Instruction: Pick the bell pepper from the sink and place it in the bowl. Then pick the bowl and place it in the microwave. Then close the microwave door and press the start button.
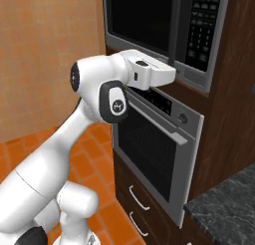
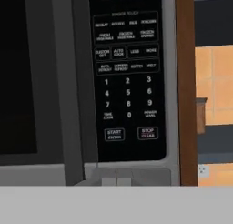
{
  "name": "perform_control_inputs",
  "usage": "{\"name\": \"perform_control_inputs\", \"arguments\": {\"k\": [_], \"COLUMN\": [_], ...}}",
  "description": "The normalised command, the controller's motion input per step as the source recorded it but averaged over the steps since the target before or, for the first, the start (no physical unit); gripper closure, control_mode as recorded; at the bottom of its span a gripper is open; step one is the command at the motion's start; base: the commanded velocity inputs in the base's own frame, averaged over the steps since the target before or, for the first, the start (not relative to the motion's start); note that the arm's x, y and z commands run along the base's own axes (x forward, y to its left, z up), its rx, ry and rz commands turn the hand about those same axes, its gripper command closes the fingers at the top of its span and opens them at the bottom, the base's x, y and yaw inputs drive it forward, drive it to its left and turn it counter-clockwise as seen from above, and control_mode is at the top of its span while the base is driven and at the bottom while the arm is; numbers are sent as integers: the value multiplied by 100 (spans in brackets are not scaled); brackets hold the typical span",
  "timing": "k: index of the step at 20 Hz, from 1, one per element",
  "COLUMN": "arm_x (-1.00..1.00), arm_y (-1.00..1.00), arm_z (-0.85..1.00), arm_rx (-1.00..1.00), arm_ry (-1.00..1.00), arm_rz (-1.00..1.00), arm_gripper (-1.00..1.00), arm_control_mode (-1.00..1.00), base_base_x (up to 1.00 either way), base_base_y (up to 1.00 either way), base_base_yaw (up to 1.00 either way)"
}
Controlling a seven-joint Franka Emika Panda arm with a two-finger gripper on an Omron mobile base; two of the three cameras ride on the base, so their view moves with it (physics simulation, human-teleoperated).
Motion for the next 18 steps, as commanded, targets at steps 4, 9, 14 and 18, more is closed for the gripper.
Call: {"name": "perform_control_inputs", "arguments": {"k": [4, 9, 14, 18], "arm_x": [28, 22, 20, 25], "arm_y": [-25, -24, -14, -13], "arm_z": [11, 1, -1, 0], "arm_rx": [7, 4, 0, 0], "arm_ry": [0, 0, 0, 0], "arm_rz": [0, 0, 0, 0], "arm_gripper": [100, 100, 100, 100], "arm_control_mode": [-100, -100, -100, -100], "base_base_x": [0, 0, 0, 0], "base_base_y": [0, 0, 0, 0], "base_base_yaw": [0, 0, 0, 0]}}
